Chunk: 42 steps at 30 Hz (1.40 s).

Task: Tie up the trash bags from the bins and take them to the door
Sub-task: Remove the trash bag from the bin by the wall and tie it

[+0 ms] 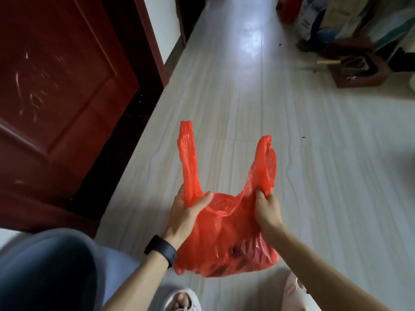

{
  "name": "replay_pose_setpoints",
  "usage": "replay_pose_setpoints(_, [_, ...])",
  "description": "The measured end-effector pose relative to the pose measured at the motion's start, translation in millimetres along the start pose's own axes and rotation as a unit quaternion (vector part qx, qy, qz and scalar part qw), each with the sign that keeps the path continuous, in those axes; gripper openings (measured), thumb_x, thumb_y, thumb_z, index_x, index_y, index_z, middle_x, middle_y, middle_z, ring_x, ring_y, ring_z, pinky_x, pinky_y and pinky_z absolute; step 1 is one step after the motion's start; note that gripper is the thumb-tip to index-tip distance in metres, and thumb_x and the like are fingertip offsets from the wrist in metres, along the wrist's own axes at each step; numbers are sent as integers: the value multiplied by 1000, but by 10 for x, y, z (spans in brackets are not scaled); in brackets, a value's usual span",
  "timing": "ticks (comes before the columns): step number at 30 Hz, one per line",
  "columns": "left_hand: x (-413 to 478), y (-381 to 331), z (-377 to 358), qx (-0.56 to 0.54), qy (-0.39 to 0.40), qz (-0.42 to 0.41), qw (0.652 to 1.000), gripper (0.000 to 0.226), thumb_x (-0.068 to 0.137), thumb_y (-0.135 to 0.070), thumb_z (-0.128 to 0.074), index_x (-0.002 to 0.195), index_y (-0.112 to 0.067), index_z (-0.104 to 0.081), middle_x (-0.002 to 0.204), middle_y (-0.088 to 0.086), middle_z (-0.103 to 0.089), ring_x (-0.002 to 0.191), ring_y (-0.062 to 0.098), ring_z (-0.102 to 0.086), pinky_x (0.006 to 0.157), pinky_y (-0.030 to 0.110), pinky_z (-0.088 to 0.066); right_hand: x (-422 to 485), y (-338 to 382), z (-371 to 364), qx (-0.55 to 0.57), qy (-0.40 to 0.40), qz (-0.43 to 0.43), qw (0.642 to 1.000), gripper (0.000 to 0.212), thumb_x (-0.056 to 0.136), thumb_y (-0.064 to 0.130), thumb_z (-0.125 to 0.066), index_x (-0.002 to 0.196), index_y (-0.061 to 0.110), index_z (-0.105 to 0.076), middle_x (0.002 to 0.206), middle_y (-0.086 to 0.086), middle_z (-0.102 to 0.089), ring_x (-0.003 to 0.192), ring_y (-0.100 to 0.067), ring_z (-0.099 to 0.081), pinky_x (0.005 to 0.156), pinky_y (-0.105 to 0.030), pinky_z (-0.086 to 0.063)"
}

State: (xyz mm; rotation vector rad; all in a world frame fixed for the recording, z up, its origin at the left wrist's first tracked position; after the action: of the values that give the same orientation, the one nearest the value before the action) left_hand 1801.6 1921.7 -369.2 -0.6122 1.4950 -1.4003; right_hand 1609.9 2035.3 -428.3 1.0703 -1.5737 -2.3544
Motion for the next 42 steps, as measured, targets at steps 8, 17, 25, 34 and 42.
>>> replay_pose_setpoints(8, [201,438,-76,-19,-39,83,996,54,102,-50,-37,88,-16,-77,86,2,-77,84,19,-73,81,33,-56,12,11,-27,124,25,-24,992,30,96,50,-51,92,25,-68,77,13,-70,67,-2,-67,60,-18,-51])
replay_pose_setpoints(17, [106,868,-152,-188,-215,213,935,43,100,-51,-43,71,-21,-53,67,-4,-60,66,18,-59,78,35,-49,36,-240,13,50,-66,-54,995,31,98,23,-46,122,11,-61,95,-3,-64,86,-18,-60,78,-30,-47])
replay_pose_setpoints(25, [120,848,-314,-325,-120,210,914,39,104,-37,-40,69,-20,-44,43,-9,-34,33,9,-36,47,22,-39,-43,-502,15,104,-57,-180,977,23,94,15,-48,74,15,-58,62,-2,-52,54,-16,-46,50,-24,-37])
replay_pose_setpoints(34, [-8,798,-592,-101,25,133,986,60,74,-64,-46,113,-18,-49,84,2,-51,71,11,-49,60,24,-43,13,-337,-164,201,56,-126,970,58,97,63,-32,92,16,-64,60,-3,-51,42,-12,-45,46,-22,-39])
replay_pose_setpoints(42, [-72,547,-599,276,68,-61,957,41,103,-42,-38,100,-11,-65,84,12,-69,89,32,-65,75,34,-45,86,-482,-232,32,114,-51,992,58,87,64,-35,104,15,-59,65,-2,-60,58,-15,-55,60,-29,-45])
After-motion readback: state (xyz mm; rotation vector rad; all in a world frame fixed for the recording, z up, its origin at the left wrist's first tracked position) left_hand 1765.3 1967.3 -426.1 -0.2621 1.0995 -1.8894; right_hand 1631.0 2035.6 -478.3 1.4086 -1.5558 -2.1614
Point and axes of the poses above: each hand's wrist, its own x-axis towards the middle knuckle, its own z-axis out of the back of the hand, y = z × x, the point moved 6 cm from there along x, towards the middle knuckle
